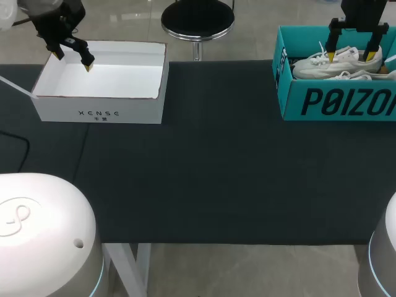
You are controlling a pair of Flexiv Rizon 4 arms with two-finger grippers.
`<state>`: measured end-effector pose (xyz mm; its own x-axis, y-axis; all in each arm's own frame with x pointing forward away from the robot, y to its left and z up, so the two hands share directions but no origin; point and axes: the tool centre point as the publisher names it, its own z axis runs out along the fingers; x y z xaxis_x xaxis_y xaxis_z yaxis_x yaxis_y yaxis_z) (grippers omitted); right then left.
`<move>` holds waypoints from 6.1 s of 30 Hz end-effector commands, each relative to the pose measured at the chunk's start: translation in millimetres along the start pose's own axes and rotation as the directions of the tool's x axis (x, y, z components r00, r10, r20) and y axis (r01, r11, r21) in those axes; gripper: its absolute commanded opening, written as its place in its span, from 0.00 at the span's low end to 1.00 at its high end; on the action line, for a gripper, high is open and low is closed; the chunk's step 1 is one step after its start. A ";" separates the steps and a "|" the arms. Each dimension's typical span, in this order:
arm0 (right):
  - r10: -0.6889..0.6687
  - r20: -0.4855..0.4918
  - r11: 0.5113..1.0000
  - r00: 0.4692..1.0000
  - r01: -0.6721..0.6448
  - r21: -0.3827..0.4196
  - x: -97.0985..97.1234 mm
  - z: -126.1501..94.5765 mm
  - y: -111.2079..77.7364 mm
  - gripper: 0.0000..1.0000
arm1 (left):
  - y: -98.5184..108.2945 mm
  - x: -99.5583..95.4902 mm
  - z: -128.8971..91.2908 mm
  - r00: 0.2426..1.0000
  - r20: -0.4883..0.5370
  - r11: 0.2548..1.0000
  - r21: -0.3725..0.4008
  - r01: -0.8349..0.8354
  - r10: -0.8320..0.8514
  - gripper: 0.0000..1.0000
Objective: Take the shoe out of the shoebox, open the shoe tongue, remove and reinsert the insole, then place the shoe into the shoebox
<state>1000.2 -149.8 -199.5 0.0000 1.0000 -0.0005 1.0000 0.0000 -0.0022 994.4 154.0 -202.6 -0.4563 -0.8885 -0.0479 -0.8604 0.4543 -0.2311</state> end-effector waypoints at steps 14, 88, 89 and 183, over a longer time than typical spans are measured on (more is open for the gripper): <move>0.000 0.000 1.000 1.000 0.000 -0.001 0.0 0.1 0.0 1.00 | 0.5 0.2 -0.3 1.000 0.001 1.000 0.000 -0.001 0.001 1.00; 0.123 0.067 0.992 0.990 -0.121 -0.037 -205.9 137.5 82.3 0.93 | 0.5 0.2 -0.3 1.000 0.001 1.000 0.000 -0.001 0.001 1.00; 0.128 0.070 0.991 0.989 -0.125 -0.040 -205.7 137.6 82.7 0.52 | 0.5 0.2 -0.3 1.000 0.001 1.000 0.000 -0.001 0.001 1.00; 0.298 -0.215 0.903 0.930 -0.348 -0.252 59.7 -36.6 -132.8 0.00 | 0.5 0.2 -0.3 1.000 0.001 1.000 0.000 -0.001 0.001 1.00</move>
<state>877.7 -112.5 -140.4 0.2912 0.9311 0.2196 0.9340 -0.3264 0.1453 994.2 154.0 -202.4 -0.4564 -0.8885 -0.0481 -0.8602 0.4544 -0.2315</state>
